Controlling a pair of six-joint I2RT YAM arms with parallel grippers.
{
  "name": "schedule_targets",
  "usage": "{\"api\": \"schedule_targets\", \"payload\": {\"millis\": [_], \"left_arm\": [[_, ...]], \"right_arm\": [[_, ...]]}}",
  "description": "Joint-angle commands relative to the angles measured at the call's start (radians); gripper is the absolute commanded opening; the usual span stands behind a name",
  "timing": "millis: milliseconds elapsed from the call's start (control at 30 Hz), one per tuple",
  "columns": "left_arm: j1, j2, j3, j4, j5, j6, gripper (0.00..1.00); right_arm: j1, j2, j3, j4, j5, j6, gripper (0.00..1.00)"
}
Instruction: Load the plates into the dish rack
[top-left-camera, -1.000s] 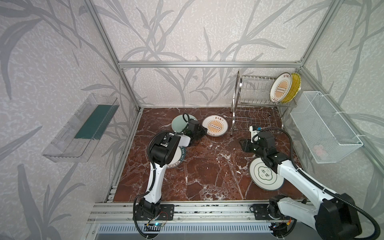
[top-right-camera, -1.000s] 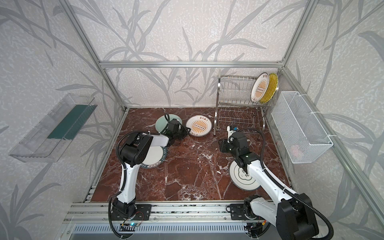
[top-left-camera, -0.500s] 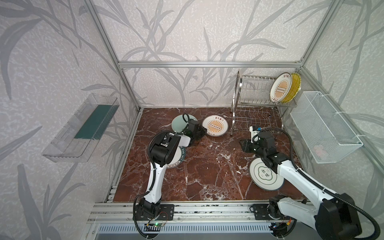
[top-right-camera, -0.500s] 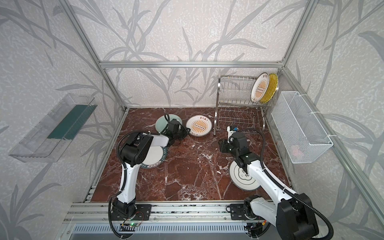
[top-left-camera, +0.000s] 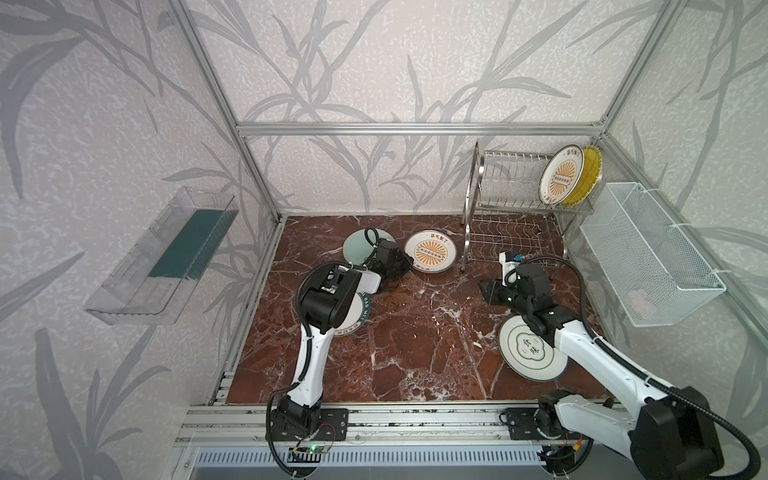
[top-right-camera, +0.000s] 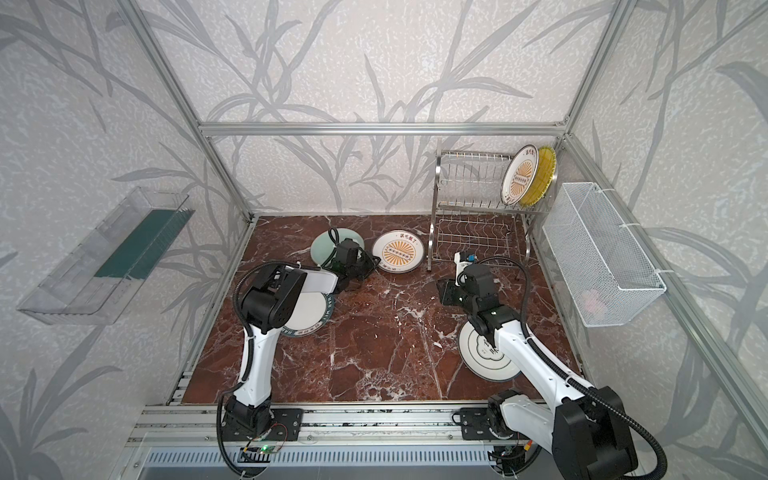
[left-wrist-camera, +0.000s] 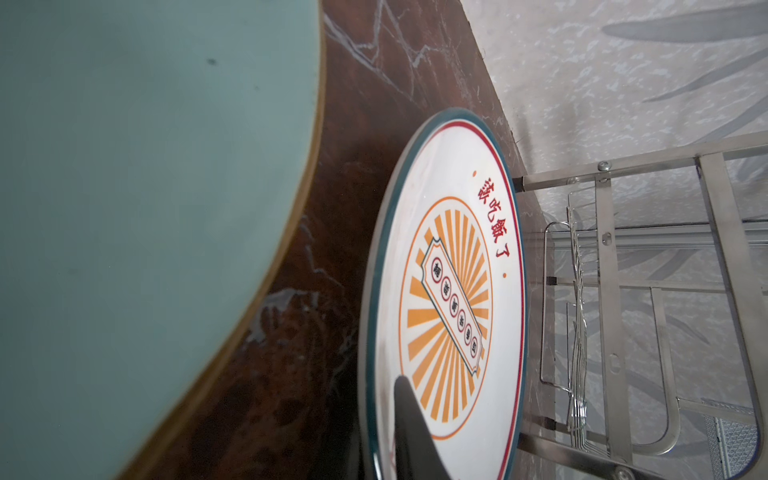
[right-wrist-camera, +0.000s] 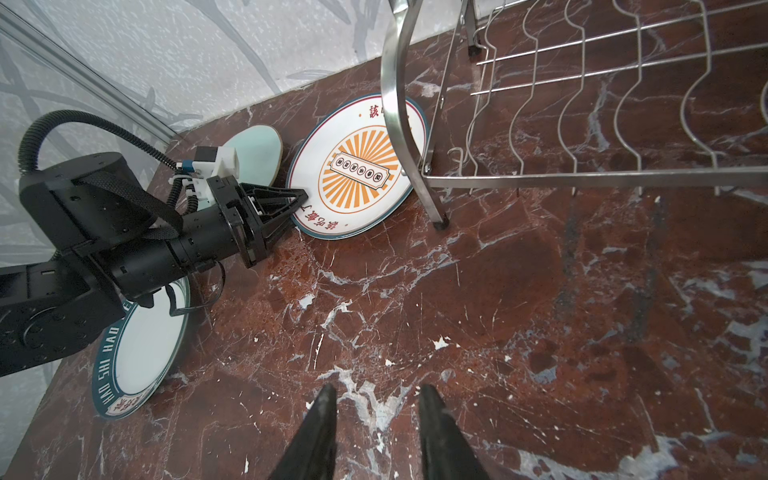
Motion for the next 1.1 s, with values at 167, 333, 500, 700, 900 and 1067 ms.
{"api": "schedule_targets", "payload": {"millis": [167, 333, 500, 700, 900, 1067], "left_arm": [[0.008, 0.024, -0.027, -0.035, -0.015, 0.001, 0.11], [0.008, 0.009, -0.029, -0.036, -0.011, 0.003, 0.1], [0.009, -0.007, -0.031, -0.039, -0.007, 0.009, 0.08], [0.01, -0.022, -0.031, -0.044, -0.007, 0.015, 0.07], [0.011, -0.03, -0.029, -0.041, -0.004, 0.01, 0.05], [0.014, -0.043, -0.031, -0.041, -0.003, 0.012, 0.03]], "right_arm": [[-0.003, -0.024, -0.009, 0.0, 0.003, 0.004, 0.34], [-0.003, -0.024, -0.008, -0.002, 0.003, 0.005, 0.34], [-0.003, -0.019, -0.004, -0.001, 0.002, 0.004, 0.34], [-0.003, -0.01, 0.003, 0.002, -0.003, 0.006, 0.34], [-0.003, -0.004, 0.009, 0.002, -0.004, 0.006, 0.33], [-0.003, 0.002, 0.014, 0.002, -0.008, 0.006, 0.33]]}}
